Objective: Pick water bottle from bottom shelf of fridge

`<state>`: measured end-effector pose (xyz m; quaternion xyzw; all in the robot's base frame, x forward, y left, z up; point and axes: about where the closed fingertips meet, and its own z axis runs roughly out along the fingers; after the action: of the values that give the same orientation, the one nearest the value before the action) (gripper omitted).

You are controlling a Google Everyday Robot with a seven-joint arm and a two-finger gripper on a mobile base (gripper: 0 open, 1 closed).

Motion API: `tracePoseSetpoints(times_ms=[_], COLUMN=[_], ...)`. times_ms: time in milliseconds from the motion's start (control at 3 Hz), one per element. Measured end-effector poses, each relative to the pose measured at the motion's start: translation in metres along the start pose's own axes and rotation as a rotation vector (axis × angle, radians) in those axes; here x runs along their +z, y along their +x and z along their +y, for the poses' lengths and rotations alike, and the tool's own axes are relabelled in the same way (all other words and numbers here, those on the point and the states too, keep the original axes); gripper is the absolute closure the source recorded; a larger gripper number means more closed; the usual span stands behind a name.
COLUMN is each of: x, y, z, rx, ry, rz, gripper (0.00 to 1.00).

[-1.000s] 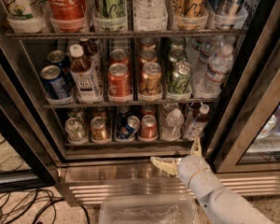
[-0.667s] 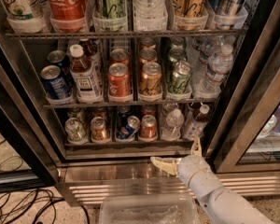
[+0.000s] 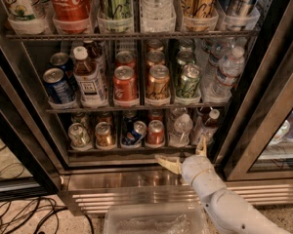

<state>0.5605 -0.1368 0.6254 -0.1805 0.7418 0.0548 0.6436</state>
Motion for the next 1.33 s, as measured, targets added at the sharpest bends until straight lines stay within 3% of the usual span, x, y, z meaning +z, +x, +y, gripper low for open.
tracePoseSetpoints(times_ms=[667, 1333], x=[0.014, 0.012], y=[-0.009, -0.011], z=[-0.004, -0.015], rx=[-0.017, -0.030], ry=[0.037, 0.091], rz=[-0.052, -0.076], gripper=[0.29, 0.28])
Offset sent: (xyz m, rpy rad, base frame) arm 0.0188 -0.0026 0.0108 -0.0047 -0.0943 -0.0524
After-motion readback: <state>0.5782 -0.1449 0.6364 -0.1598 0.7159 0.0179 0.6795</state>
